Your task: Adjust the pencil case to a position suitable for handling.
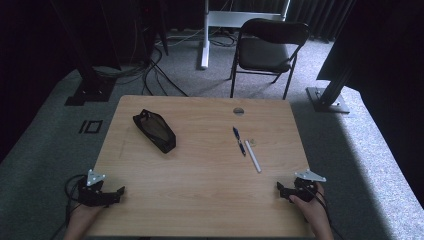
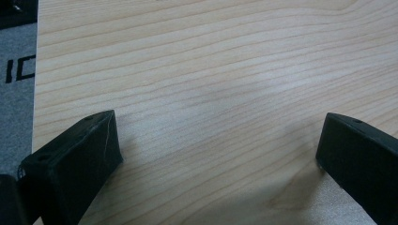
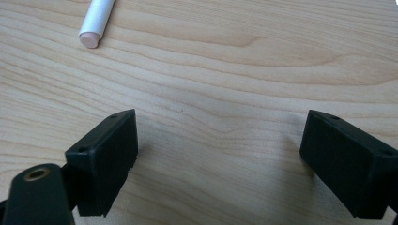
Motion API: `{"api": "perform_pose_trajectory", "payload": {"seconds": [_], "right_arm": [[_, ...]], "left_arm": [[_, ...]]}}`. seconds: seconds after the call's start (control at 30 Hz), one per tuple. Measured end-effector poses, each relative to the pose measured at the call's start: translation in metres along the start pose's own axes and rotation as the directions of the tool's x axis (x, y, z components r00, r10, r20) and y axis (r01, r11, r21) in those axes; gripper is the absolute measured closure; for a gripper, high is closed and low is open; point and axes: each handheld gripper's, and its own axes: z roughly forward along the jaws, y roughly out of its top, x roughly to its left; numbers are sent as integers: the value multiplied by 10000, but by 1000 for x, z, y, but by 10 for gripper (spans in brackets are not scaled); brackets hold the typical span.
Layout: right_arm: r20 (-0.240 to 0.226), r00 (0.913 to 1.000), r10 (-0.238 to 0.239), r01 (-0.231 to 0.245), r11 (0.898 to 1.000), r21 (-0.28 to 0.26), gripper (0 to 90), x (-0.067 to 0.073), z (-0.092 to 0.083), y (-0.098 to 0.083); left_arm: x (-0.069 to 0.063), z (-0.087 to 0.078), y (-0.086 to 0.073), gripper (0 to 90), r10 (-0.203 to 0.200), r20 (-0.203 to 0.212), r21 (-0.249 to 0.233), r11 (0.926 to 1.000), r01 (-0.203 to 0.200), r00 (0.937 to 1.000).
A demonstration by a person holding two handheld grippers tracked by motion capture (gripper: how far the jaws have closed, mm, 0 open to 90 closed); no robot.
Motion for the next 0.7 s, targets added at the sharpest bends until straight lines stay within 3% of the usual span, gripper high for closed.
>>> {"api": "perform_pose_trajectory", "payload": {"seconds": [0.3, 0.33, 0.43, 0.53, 0.7], "right_arm": [[-2, 10000, 36, -36, 10000, -19, 116, -1, 1, 1], [28, 9996, 294, -294, 9995, -91, 128, -2, 1, 2], [-203, 9989, 413, -415, 9991, -77, 128, -1, 1, 3], [42, 9997, 250, -249, 9996, -134, 128, -2, 1, 8], [3, 9995, 311, -311, 9989, -341, 128, 0, -1, 15]], "left_arm": [[0, 0, 0, 3, 6, 2, 4, 10000, -6, 10000], [0, 0, 0, 3, 13, 2, 9, 10000, -13, 10000], [0, 0, 0, 2, 9, 2, 9, 10000, -9, 10000], [0, 0, 0, 3, 11, 3, 16, 10000, -11, 10000], [0, 0, 0, 3, 10, 2, 13, 10000, -10, 10000]]}}
